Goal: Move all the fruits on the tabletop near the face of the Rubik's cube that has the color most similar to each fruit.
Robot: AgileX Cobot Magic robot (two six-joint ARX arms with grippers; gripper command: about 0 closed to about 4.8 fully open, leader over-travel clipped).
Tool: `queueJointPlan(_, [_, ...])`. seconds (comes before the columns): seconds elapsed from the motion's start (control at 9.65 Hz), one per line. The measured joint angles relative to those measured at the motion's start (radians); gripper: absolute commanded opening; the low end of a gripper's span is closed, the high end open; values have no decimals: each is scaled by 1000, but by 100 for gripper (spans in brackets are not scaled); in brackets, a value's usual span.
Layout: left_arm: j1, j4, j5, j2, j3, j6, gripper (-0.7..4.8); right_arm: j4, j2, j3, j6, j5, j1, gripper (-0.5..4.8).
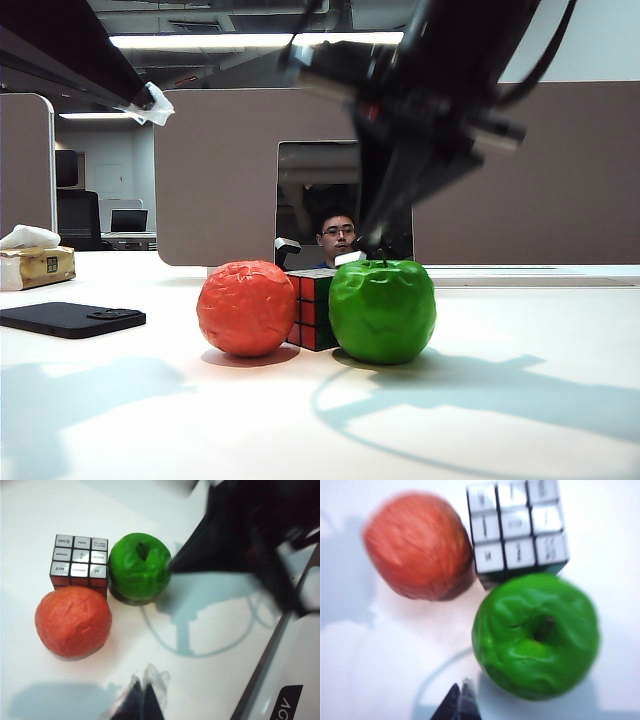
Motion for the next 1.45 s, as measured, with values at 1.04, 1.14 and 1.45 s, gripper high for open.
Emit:
queueJointPlan(1.04, [0, -133, -298, -465, -47, 32, -5, -187, -894, -97, -303, 239, -262, -1])
queueJointPlan(1.14, [0, -142, -315, -533, -94, -6, -5, -138, -977, -154, -307, 239, -262, -1])
queueJointPlan(1.45, [0, -123, -531, -860, -209, -152, -5, 18, -1334, -457, -294, 267, -262, -1])
